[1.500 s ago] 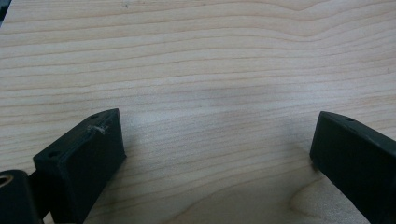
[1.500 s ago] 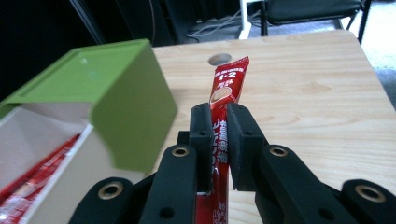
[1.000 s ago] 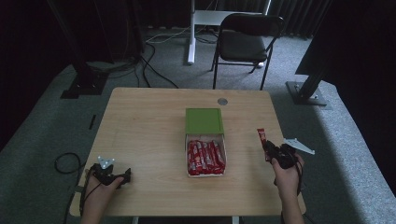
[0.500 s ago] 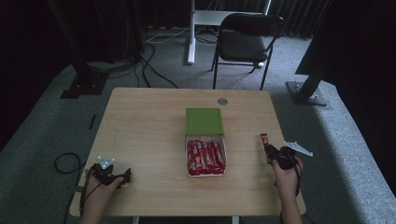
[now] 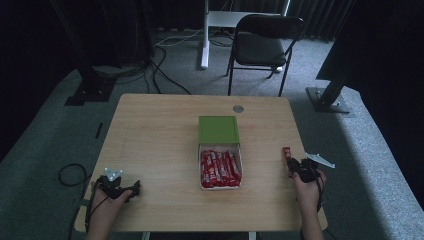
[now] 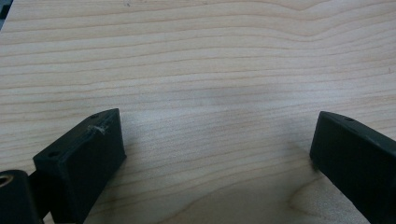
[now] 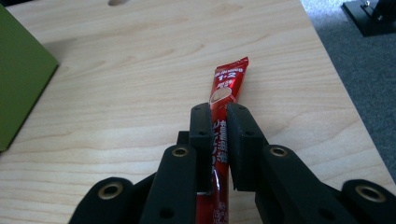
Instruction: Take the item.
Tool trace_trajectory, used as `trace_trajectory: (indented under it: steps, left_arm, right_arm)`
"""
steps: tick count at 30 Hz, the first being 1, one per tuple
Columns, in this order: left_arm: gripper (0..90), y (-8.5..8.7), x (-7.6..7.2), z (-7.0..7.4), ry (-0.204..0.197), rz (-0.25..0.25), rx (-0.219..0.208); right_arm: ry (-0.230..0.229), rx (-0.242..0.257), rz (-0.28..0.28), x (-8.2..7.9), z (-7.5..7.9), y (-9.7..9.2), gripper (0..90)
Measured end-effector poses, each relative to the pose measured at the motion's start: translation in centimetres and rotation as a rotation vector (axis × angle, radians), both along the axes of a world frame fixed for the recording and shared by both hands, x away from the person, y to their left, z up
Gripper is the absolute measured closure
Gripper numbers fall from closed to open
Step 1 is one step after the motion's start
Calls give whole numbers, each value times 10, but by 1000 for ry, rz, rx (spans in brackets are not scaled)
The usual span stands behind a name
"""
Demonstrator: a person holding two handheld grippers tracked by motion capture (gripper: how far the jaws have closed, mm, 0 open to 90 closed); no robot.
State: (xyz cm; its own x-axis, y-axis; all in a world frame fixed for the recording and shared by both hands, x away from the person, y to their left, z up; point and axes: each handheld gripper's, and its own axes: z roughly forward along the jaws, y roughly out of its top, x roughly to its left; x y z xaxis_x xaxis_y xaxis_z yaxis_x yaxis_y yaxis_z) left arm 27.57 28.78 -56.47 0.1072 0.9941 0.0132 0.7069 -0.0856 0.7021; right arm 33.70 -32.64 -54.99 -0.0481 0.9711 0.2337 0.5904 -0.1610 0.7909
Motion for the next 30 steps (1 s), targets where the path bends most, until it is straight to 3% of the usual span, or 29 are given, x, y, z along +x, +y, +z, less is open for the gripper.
trace_trajectory:
  steps: [8, 18, 23, 30]
  left_arm:
    - [36, 0, 0, 0, 0, 0, 0]
    - [36, 0, 0, 0, 0, 0, 0]
    - [36, 0, 0, 0, 0, 0, 0]
    - [36, 0, 0, 0, 0, 0, 0]
  right_arm:
    - [48, -13, -3, 4, -12, 3, 814]
    - [66, -9, -1, 6, -13, 0, 787]
    - [46, -19, 9, 4, -8, -4, 718]
    - [3, 6, 16, 1, 6, -7, 651]
